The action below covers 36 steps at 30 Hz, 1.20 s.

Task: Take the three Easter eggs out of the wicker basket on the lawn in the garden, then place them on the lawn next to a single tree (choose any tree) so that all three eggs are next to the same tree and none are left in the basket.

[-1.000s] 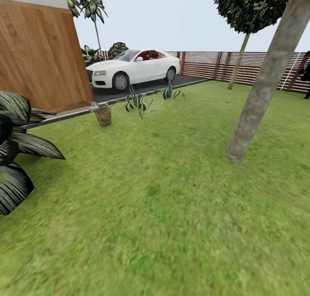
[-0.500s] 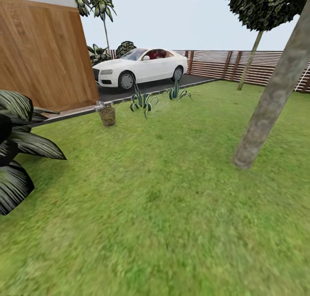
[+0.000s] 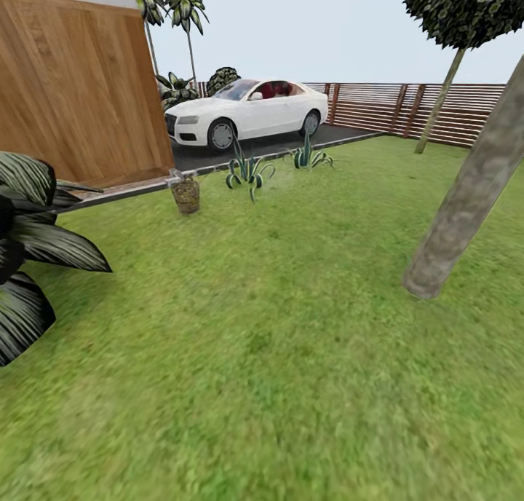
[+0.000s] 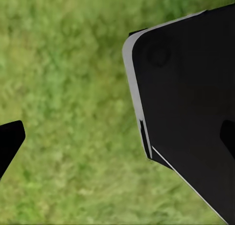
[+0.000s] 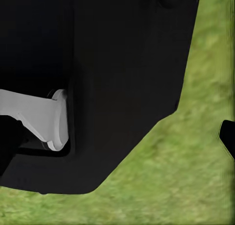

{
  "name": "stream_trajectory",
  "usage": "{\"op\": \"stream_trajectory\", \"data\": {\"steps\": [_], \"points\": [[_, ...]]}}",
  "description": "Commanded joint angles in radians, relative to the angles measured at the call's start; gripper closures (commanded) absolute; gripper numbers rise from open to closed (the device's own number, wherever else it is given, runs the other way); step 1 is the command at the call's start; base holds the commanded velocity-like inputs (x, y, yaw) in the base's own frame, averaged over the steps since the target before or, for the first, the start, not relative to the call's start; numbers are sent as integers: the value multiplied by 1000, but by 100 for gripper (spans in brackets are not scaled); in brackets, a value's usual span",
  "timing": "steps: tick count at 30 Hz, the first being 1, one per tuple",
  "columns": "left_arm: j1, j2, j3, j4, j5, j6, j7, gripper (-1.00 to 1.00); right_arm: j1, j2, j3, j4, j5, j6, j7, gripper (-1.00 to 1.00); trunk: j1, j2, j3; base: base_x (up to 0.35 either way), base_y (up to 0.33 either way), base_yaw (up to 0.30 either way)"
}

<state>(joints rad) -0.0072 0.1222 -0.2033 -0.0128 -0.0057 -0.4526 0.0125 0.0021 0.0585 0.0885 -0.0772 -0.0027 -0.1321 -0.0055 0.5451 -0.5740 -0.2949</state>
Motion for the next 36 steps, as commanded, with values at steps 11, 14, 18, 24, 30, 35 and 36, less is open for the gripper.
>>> {"op": "stream_trajectory", "data": {"steps": [11,14,18,24,30,35,36], "points": [[0,0,-4,1,0,-4,1,-100,1,0,7,-1,0,-1,-1,-100,1,-1,-1,263,-168,2],[0,0,-4,1,0,-4,1,-100,1,0,7,-1,0,-1,-1,-100,1,-1,-1,263,-168,10],[0,0,-4,1,0,-4,1,-100,1,0,7,-1,0,-1,-1,-100,1,-1,-1,263,-168,107],[0,1,-4,1,-1,-4,1,-100,0,1,10,-1,0,-1,-1,-100,1,-1,-1,263,-168,208],[0,0,-4,1,0,-3,1,-100,1,1,11,-1,0,-1,-1,-100,1,-1,-1,263,-168,253],[0,0,-4,1,0,-3,1,-100,1,1,11,-1,0,-1,-1,-100,1,-1,-1,263,-138,261],[0,0,-4,1,0,-3,1,-100,1,1,11,-1,0,-1,-1,-100,1,-1,-1,263,-115,262]]}}
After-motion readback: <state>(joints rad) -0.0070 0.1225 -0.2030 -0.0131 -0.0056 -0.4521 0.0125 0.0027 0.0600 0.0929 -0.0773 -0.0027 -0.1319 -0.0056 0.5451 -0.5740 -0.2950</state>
